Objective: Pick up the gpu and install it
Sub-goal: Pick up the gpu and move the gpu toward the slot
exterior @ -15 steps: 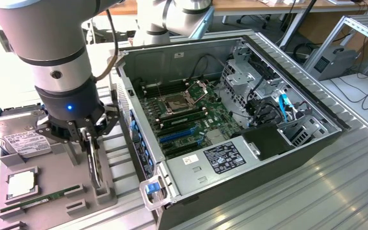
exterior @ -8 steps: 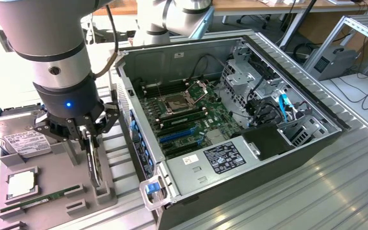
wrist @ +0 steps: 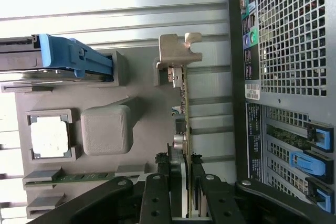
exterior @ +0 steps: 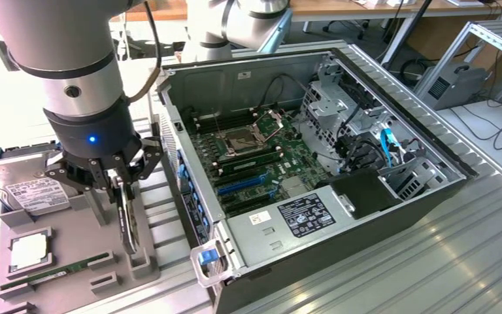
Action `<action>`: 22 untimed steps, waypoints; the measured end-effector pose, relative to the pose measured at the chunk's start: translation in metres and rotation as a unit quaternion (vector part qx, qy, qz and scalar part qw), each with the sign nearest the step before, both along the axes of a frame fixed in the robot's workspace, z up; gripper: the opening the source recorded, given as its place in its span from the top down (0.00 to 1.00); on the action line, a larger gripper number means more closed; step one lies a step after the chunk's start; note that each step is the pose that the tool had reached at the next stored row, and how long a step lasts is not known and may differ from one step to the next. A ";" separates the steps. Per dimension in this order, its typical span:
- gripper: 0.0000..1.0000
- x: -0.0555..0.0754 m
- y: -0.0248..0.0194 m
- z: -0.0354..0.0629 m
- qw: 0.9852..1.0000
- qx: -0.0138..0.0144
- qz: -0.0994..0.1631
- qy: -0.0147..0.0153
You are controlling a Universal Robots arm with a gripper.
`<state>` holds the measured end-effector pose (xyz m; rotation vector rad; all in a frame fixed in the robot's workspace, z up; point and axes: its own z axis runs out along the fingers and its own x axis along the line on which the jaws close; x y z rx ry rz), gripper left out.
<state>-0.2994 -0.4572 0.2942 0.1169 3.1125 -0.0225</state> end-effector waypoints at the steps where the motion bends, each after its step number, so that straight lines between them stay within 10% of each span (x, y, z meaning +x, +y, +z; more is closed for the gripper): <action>1: 0.73 0.000 0.0000 0.0005 1.000 0.000 0.000 0.000; 22: 0.73 0.000 0.0000 0.0131 1.000 0.000 0.000 0.000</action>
